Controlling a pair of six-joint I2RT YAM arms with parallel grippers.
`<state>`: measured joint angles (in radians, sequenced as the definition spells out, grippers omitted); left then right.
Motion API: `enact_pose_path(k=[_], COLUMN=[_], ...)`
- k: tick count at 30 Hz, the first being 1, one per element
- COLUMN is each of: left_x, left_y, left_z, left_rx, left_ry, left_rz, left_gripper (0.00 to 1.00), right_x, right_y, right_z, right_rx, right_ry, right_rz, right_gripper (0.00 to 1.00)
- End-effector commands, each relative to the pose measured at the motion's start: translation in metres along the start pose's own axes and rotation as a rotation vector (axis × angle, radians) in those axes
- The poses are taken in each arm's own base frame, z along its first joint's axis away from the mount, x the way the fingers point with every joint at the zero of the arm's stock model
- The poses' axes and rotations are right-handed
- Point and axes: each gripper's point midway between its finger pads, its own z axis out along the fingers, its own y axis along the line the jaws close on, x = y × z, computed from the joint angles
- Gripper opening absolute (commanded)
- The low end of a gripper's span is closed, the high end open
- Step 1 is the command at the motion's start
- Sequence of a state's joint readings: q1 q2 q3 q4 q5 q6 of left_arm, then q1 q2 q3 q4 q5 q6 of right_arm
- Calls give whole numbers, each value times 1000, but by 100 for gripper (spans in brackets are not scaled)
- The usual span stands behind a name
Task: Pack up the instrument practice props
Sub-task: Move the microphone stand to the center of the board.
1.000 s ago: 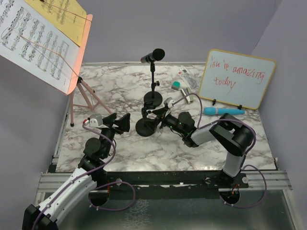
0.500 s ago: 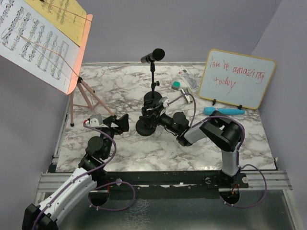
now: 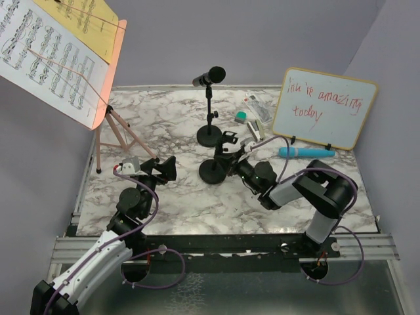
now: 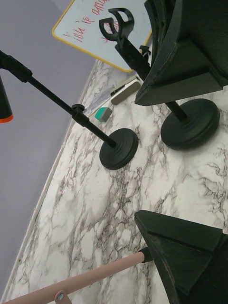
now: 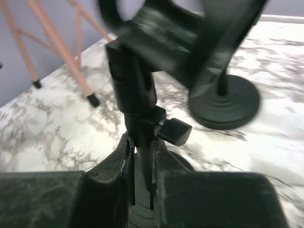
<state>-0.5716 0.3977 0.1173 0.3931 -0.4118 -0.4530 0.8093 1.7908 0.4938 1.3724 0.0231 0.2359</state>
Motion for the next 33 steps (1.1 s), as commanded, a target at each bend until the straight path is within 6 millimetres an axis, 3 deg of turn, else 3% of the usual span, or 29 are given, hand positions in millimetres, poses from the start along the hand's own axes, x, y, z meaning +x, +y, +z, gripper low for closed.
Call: enact_pose_path(k=[1,5,12,19,25,30,33], left_x=[-5,-5,-6,-7,-9,-11,-11], left_y=[-2,-3,-4,-3,-3,-3,-3], left_z=[-1,-1,-2,-3,-4,-5,-5], left_rx=[3,5,9,9,11,13,12], left_ry=[-11,-12,-16,-24,-33,-42,-46], left_rz=[-7,-6,-6,-11,-17,-23,-24], left_gripper=[99,99,99,99,99,99,99], right_x=[-22,-30,-27,-38,-54,-69,-66], right_y=[-58,-82,-66,-118,-157,-169,-164], right_z=[-27,-53,-61,-108,-162,-193,-188], right_rx=[264,369,280,611,937,1081,1028], right_ry=[-50,-46,30,-48,-111,-172,-138], right_rz=[-30,-58,-100,-98,-104,-120,-134], right_gripper=[6,1,0,0,0,0,0])
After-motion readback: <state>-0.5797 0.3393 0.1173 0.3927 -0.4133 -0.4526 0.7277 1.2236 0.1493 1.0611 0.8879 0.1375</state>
